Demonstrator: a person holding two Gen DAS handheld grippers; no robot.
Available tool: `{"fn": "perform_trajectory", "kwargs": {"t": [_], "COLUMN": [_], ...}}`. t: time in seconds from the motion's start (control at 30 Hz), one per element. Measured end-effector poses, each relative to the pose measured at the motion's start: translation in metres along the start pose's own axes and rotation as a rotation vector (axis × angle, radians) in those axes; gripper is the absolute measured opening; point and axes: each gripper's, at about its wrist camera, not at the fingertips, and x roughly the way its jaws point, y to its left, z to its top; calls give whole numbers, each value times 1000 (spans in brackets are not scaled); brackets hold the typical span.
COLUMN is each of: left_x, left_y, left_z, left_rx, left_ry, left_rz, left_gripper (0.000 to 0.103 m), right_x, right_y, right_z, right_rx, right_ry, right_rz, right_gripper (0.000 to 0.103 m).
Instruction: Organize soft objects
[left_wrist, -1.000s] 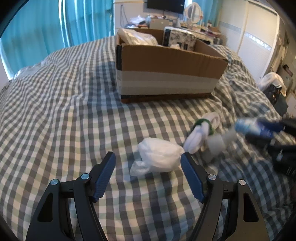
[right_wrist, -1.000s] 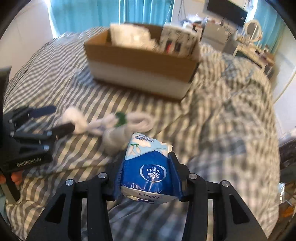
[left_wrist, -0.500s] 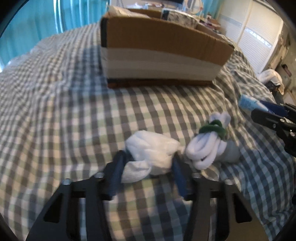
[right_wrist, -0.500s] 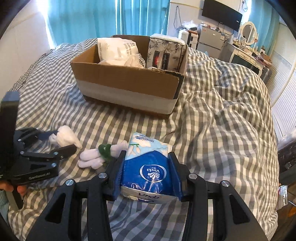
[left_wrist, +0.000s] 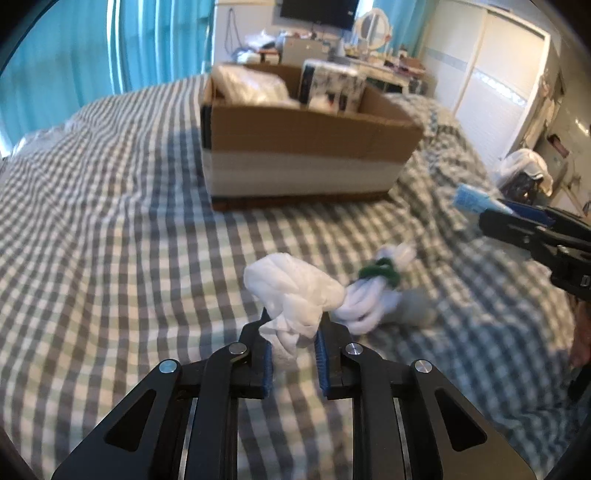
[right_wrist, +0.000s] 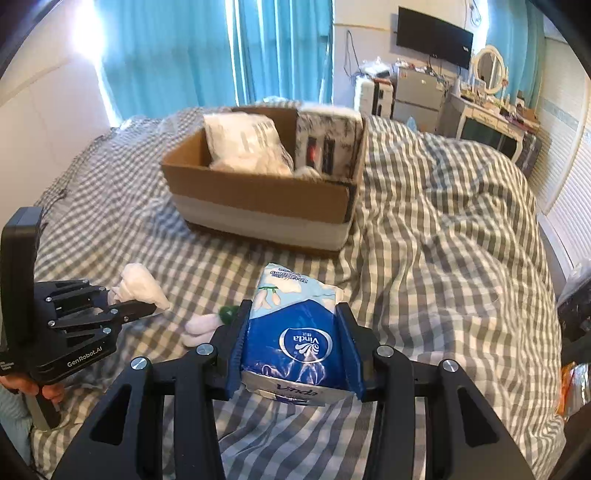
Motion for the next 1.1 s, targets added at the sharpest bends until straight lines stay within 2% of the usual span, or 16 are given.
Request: {"fn": "perform_trajectory", "kwargs": {"t": [0.2, 0.33, 0.47, 0.57, 0.83, 0.97, 1.1], "left_x": [-42, -64, -68, -58, 8, 40, 67], "left_y": [-14, -24, -24, -20, -5, 4, 6], "left_z": [14, 39, 73, 101, 160, 167, 163], "left_rx": [9, 39, 44, 21, 18, 19, 43], "left_ry": [-77, -137, -183, -196, -149, -89, -37], "left_rz": [-17, -28, -27, -44, 15, 5, 26], "left_gripper": [17, 17, 17, 17, 17, 17, 19], "right_x": [-31, -51, -65, -67, -39, -11, 17], "right_y": [9, 10, 8, 4, -11, -20, -26], "right_z": [12, 29, 54, 73, 123, 141, 154], "right_rx": [-35, -50, -70, -79, -90, -80, -72], "right_ry": [-76, -130, -187, -216, -236, -220, -202], "right_rz": [17, 29, 26, 26, 22, 38, 44], "right_gripper": [43, 43, 44, 44, 44, 44, 44]}}
